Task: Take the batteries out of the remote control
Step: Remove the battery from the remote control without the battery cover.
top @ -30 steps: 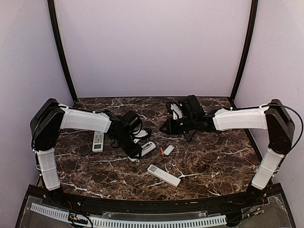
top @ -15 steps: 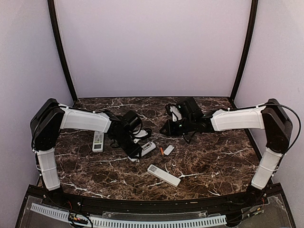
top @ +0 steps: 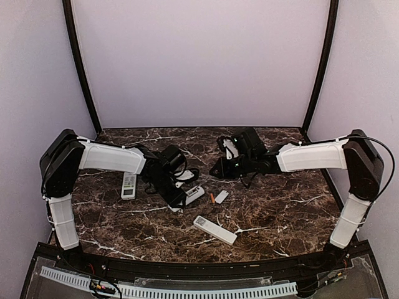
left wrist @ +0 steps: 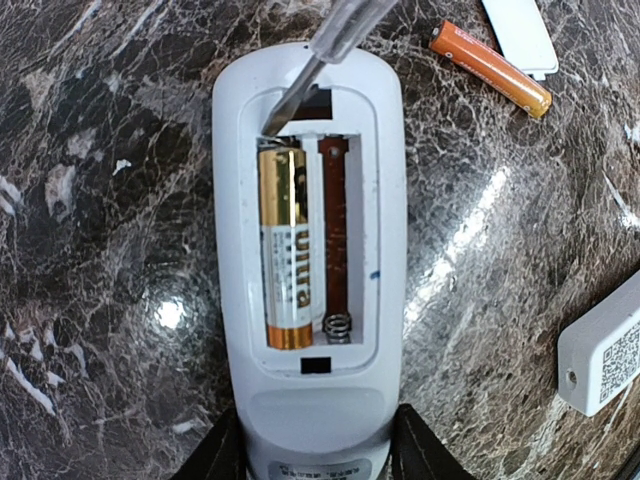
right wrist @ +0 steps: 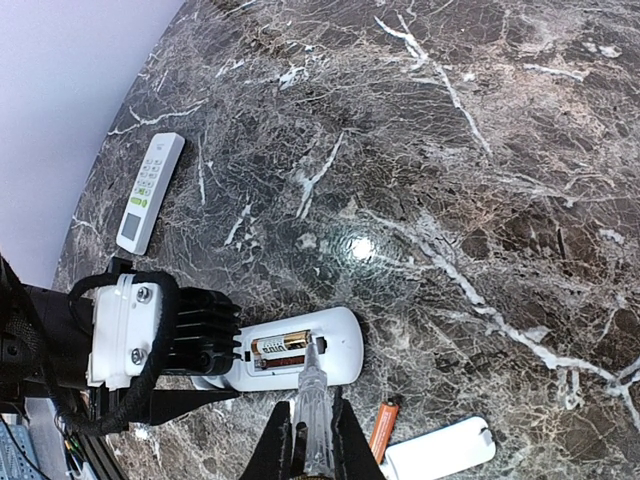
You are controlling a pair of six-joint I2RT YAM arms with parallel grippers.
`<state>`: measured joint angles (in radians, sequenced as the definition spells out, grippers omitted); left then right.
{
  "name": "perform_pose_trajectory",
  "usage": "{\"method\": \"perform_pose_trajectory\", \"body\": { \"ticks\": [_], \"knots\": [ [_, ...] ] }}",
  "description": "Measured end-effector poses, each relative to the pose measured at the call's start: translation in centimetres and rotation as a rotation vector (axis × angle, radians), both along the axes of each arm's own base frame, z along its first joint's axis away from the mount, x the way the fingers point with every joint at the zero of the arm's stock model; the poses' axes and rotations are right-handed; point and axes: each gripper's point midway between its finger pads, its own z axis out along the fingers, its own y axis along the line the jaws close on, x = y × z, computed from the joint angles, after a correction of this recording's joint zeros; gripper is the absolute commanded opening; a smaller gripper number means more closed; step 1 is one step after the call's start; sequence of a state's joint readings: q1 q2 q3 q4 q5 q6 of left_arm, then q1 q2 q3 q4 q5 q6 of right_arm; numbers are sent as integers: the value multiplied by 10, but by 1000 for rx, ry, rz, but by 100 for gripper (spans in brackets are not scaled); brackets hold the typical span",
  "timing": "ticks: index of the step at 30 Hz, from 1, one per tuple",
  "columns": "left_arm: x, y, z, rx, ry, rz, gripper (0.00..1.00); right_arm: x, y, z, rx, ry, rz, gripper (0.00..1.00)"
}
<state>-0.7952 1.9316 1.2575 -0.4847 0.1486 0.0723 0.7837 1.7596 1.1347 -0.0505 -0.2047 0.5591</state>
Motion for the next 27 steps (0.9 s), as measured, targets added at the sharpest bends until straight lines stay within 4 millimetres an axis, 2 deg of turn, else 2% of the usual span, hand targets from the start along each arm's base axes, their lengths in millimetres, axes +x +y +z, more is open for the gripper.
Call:
{"method": "perform_pose_trajectory", "body": {
  "ticks": [27],
  "knots": [
    [0, 0, 0, 0, 1, 1, 31, -6, 1, -5, 53, 79, -14, 0]
  ]
}}
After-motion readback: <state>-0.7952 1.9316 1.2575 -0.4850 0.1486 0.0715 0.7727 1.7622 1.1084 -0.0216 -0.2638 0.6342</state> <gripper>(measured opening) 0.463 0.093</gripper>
